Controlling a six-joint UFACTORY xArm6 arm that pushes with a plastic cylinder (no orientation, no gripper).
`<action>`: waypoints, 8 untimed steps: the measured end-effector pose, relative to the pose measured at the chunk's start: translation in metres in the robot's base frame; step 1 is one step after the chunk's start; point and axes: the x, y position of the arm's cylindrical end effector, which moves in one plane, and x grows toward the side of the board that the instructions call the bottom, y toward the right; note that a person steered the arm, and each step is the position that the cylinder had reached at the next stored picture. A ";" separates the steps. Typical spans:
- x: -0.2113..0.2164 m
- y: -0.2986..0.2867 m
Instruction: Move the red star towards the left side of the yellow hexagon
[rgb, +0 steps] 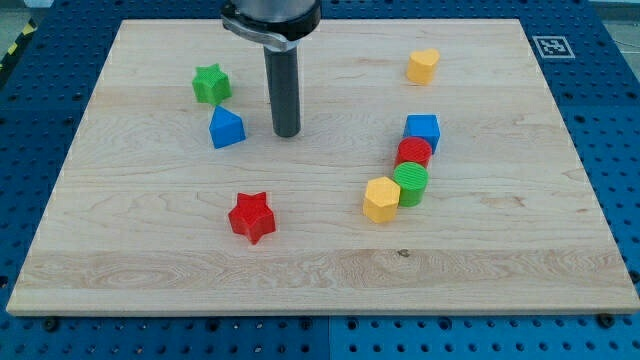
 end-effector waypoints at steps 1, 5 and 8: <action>0.037 -0.030; 0.061 -0.070; 0.142 -0.088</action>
